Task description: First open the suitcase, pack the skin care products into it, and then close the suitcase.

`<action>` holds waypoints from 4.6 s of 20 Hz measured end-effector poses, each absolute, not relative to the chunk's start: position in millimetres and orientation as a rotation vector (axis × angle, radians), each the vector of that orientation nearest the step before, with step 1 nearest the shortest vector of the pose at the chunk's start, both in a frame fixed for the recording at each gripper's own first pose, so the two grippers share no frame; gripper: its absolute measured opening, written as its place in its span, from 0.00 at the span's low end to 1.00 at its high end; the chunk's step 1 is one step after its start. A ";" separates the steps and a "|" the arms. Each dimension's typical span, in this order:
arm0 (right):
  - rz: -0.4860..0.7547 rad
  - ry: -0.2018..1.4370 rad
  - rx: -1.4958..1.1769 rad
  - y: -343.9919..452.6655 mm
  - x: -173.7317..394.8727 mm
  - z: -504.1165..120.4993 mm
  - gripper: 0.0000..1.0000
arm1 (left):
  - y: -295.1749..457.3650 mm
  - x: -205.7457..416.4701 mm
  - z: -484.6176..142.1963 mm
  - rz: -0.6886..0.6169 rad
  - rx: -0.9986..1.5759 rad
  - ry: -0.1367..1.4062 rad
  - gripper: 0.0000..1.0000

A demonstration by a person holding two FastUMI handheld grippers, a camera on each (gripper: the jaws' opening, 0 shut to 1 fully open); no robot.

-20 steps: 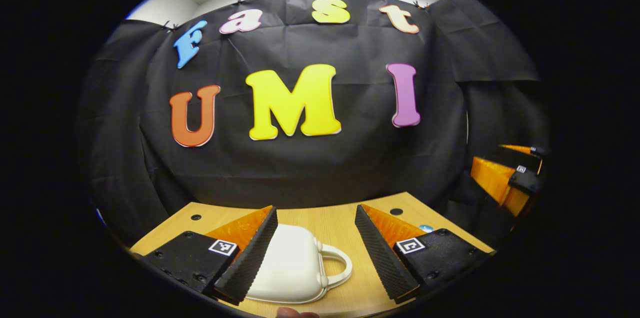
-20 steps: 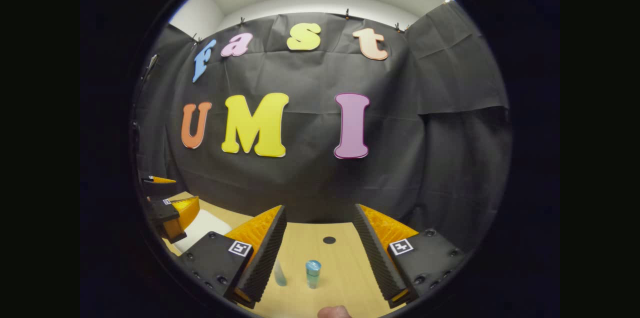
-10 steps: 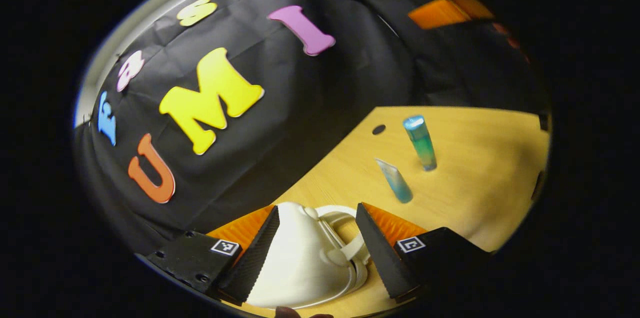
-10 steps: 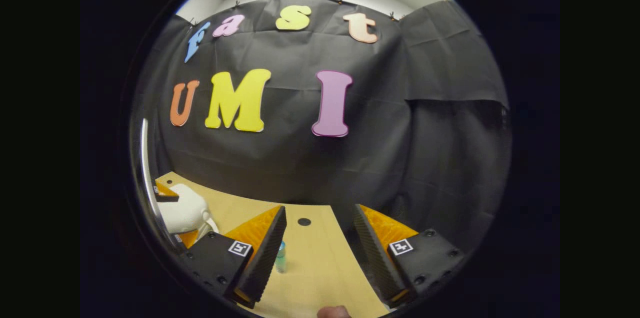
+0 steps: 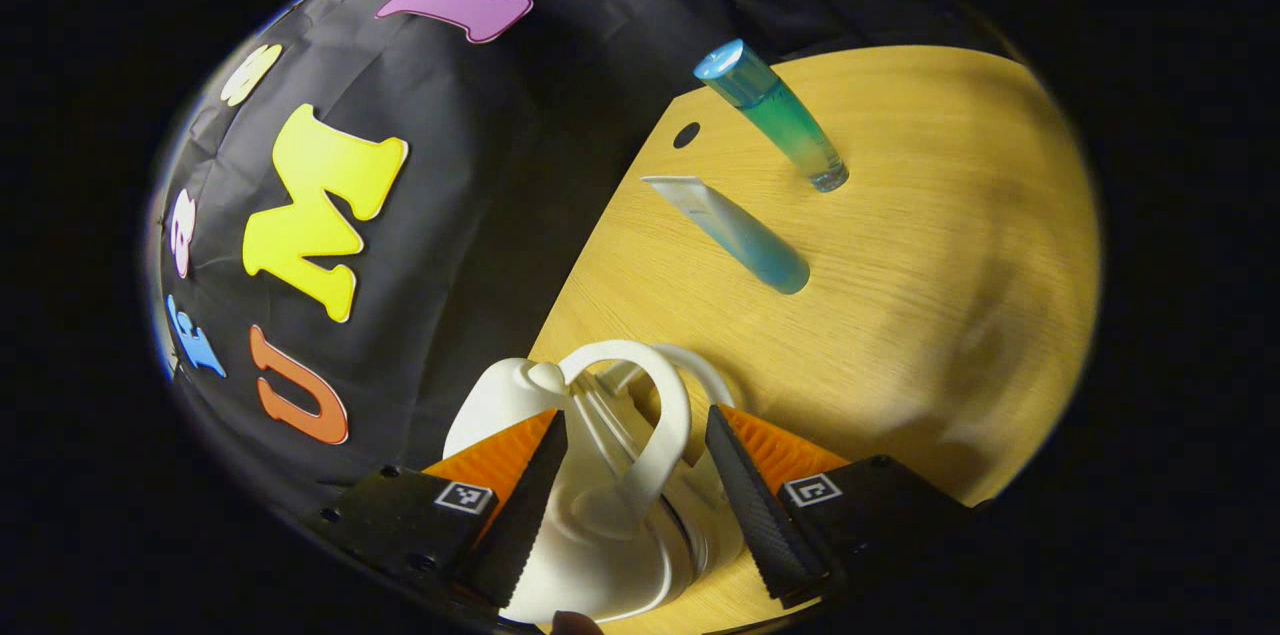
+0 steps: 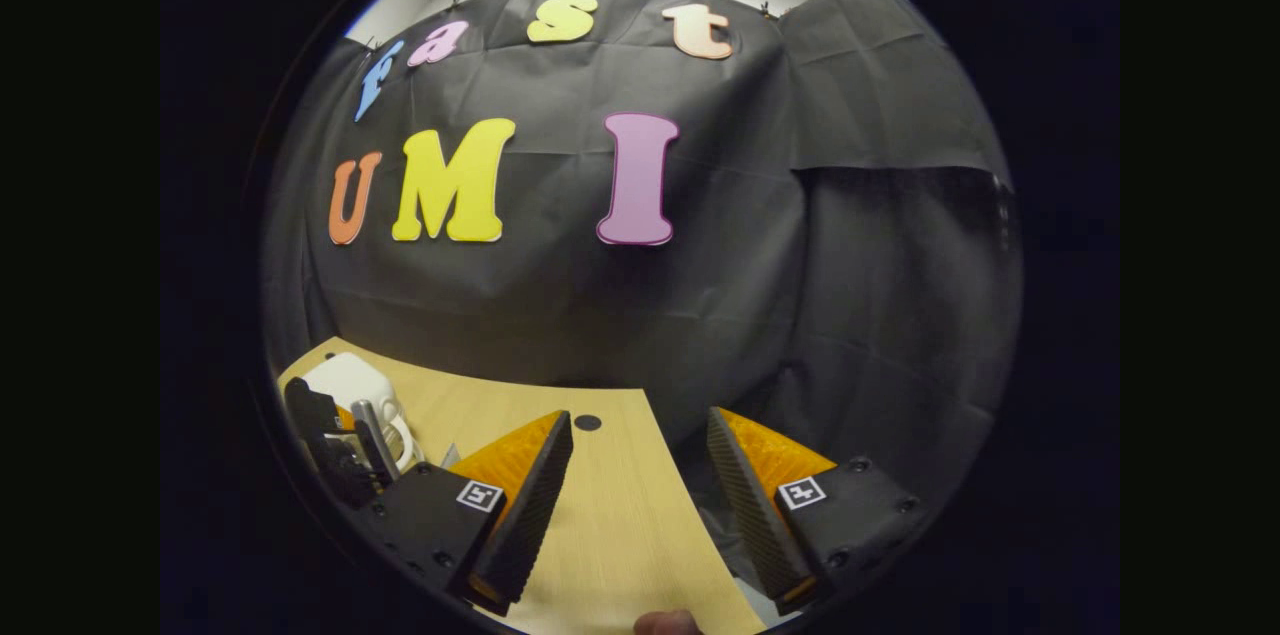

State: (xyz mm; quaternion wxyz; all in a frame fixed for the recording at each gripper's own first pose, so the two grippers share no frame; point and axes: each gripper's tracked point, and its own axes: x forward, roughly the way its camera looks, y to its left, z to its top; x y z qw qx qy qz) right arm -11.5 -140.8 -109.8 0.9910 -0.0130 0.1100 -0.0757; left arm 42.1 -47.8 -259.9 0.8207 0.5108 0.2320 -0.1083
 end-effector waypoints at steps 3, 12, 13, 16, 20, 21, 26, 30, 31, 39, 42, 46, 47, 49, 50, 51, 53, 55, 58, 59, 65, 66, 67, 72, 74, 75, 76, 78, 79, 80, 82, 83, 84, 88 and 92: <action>-0.151 0.216 -0.031 -145.5 -18.0 -110.0 0.81 | -50.9 50.8 -270.3 -0.224 1.142 0.517 0.75; -0.242 0.207 0.002 -168.8 -41.5 -106.1 0.81 | -51.2 48.2 -264.1 -0.245 1.131 0.606 0.13; -0.250 0.201 0.002 -168.7 -43.1 -103.5 0.81 | -49.7 45.7 -258.0 -0.251 1.086 0.618 0.10; -0.266 0.175 -0.002 -164.5 -44.0 -91.3 0.81 | -41.4 38.0 -212.0 -0.232 0.972 0.566 0.04; -0.233 0.158 -0.004 -135.0 -35.9 -78.7 0.81 | -6.1 45.4 -125.4 -0.184 0.823 0.408 0.03; -0.214 0.151 -0.009 -122.9 -34.9 -73.9 0.81 | 11.3 44.9 -103.9 -0.162 0.772 0.377 0.03; -0.104 0.112 -0.033 -57.1 -21.7 -44.7 0.81 | 163.9 59.0 -33.4 -0.009 0.490 0.216 0.03; -0.020 0.108 -0.065 -3.1 -16.7 -33.0 0.81 | 311.0 64.8 -53.6 0.107 0.189 0.168 0.03; 0.002 0.107 -0.078 10.6 -15.8 -30.5 0.81 | 341.8 69.1 -73.5 0.126 0.115 0.176 0.03; 0.133 0.158 -0.175 95.1 3.1 -35.6 0.82 | 434.8 107.6 -293.6 0.220 -0.391 0.381 0.03; 0.148 0.155 -0.192 110.9 16.6 -30.4 0.81 | 429.0 114.6 -332.0 0.197 -0.484 0.418 0.03; 0.202 0.183 -0.220 136.4 28.9 -37.3 0.81 | 432.3 116.0 -350.1 0.213 -0.570 0.411 0.14; 0.225 0.195 -0.221 144.5 33.3 -41.4 0.81 | 435.2 115.0 -353.2 0.220 -0.567 0.408 0.18; 0.269 0.209 -0.226 160.0 42.5 -44.6 0.81 | 441.9 111.7 -359.0 0.258 -0.539 0.433 0.35; 0.287 0.212 -0.221 165.8 46.8 -45.5 0.81 | 447.6 106.5 -359.9 0.287 -0.512 0.453 0.48; 0.307 0.213 -0.212 172.6 50.1 -46.0 0.81 | 451.8 98.0 -356.2 0.303 -0.486 0.471 0.72; 0.332 0.205 -0.189 180.8 56.1 -43.3 0.80 | 450.0 88.7 -334.5 0.307 -0.445 0.454 0.78; 0.351 0.196 -0.151 185.6 57.5 -39.1 0.81 | 446.2 80.5 -301.8 0.316 -0.378 0.417 0.84; 0.366 0.176 -0.088 178.5 53.2 -29.8 0.81 | 421.0 65.7 -244.8 0.295 -0.242 0.374 0.98; 0.367 0.170 -0.071 172.8 51.1 -26.8 0.81 | 410.7 64.6 -227.0 0.290 -0.203 0.354 0.98; 0.313 0.106 0.023 109.1 41.6 -4.3 0.81 | 309.5 49.6 -111.3 0.279 -0.110 0.181 0.98; 0.291 0.095 0.035 94.2 38.9 -2.1 0.81 | 287.2 45.5 -95.8 0.273 -0.090 0.150 0.98; 0.272 0.084 0.041 79.4 36.8 0.3 0.81 | 263.0 43.7 -85.8 0.259 -0.075 0.130 0.98; 0.180 0.064 0.020 1.1 17.9 -10.1 0.81 | 151.2 37.4 -63.7 0.208 -0.093 0.081 0.98; 0.145 0.068 0.008 -25.7 8.9 -18.3 0.80 | 109.6 34.9 -60.4 0.172 -0.111 0.075 0.98; 0.130 0.069 0.002 -36.9 4.2 -22.8 0.81 | 86.5 35.1 -64.4 0.138 -0.115 0.075 0.98; 0.113 0.072 -0.005 -48.1 -0.1 -26.9 0.81 | 65.5 35.1 -66.7 0.110 -0.106 0.080 0.98; 0.090 0.091 -0.018 -64.9 -7.4 -37.9 0.80 | 29.9 35.7 -73.6 0.045 -0.100 0.092 0.98; 0.084 0.104 -0.022 -71.2 -11.9 -45.0 0.81 | 12.2 35.5 -79.3 0.012 -0.096 0.097 0.98; 0.082 0.115 -0.026 -76.1 -15.4 -49.9 0.81 | -0.9 35.2 -86.3 -0.007 -0.088 0.111 0.98; 0.073 0.135 -0.030 -84.8 -20.7 -61.0 0.81 | -21.0 34.6 -95.4 -0.037 -0.097 0.134 0.98; 0.068 0.151 -0.027 -88.0 -21.9 -69.8 0.81 | -31.8 33.8 -100.4 -0.050 -0.105 0.137 0.98; 0.067 0.171 -0.023 -90.7 -23.3 -78.4 0.81 | -43.1 32.7 -106.7 -0.064 -0.109 0.150 0.98; 0.074 0.224 -0.041 -96.7 -28.4 -103.6 0.81 | -88.8 27.6 -140.6 -0.143 -0.108 0.223 0.98; 0.077 0.283 -0.051 -104.3 -31.7 -128.3 0.81 | -111.4 29.7 -164.2 -0.188 -0.084 0.262 0.98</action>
